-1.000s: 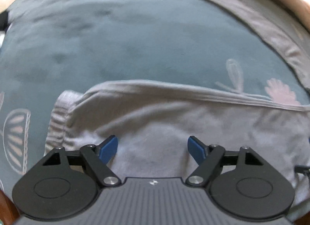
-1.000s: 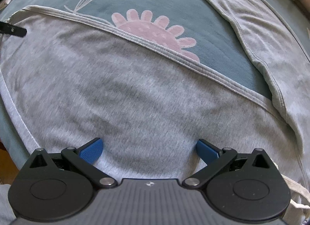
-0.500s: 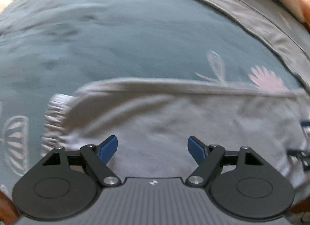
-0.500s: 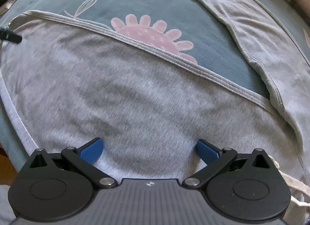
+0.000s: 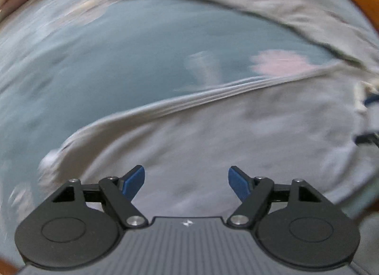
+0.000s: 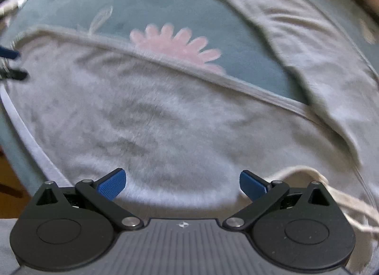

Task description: Fold clothes

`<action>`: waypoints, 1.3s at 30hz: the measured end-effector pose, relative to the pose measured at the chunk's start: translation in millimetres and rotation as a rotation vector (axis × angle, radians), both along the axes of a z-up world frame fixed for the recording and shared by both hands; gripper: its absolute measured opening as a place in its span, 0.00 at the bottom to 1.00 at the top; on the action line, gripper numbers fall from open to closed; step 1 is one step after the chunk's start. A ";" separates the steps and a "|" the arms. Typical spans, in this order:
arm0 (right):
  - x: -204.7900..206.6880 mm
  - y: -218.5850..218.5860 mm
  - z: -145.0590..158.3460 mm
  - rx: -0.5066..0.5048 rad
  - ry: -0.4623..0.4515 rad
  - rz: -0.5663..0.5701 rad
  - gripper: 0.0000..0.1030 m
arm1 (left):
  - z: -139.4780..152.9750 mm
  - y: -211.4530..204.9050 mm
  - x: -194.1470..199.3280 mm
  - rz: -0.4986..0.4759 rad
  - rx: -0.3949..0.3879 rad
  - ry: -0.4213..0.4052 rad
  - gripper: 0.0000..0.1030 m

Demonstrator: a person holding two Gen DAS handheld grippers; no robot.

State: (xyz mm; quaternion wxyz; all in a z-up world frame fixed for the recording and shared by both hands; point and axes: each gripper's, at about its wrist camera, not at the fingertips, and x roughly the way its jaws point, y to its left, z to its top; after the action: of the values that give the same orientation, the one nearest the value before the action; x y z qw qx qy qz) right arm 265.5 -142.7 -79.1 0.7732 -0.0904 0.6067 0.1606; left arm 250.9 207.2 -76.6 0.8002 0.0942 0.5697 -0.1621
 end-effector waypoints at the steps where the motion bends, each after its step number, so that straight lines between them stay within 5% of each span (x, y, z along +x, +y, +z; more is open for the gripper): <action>1: 1.0 -3.0 5.2 -0.008 -0.008 -0.027 1.00 | -1.9 -11.9 0.5 -0.038 -0.018 0.003 0.75; 5: -13.5 -17.6 7.0 -0.054 -0.014 -0.155 1.00 | -18.1 -50.6 0.7 -0.150 -0.060 0.026 0.75; 8: -38.1 -44.9 -6.2 -0.063 -0.001 -0.248 1.00 | -37.0 -59.0 -4.5 -0.183 -0.007 0.047 0.76; 11: -62.6 -63.4 -29.2 -0.074 0.032 -0.250 1.00 | -38.4 -60.4 -11.2 -0.235 0.033 0.023 0.78; 16: -91.3 -76.4 -24.7 -0.095 0.019 -0.220 1.00 | -23.7 -67.1 1.5 -0.208 0.092 0.060 0.75; 23: -84.3 -70.6 -13.2 -0.068 -0.061 -0.147 1.00 | 12.3 -152.1 1.5 -0.415 -0.114 -0.062 0.76; 30: -101.0 -98.0 -34.8 -0.022 -0.056 -0.127 1.00 | 0.6 -235.3 -41.7 -0.748 -0.321 -0.028 0.76; 36: -111.5 -115.7 -32.1 0.004 -0.073 -0.094 1.00 | -31.6 -250.4 -71.8 -0.813 -0.276 0.064 0.76; 39: -117.3 -122.7 -31.9 0.005 -0.066 -0.098 1.00 | -29.5 -248.5 -93.7 -0.885 -0.241 0.044 0.79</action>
State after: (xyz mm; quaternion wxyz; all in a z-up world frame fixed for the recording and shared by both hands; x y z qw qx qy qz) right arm 148.2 -265.4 -111.1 0.8000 -0.0638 0.5841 0.1211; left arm 157.1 -41.3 -106.1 0.6468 0.2312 0.4686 -0.5555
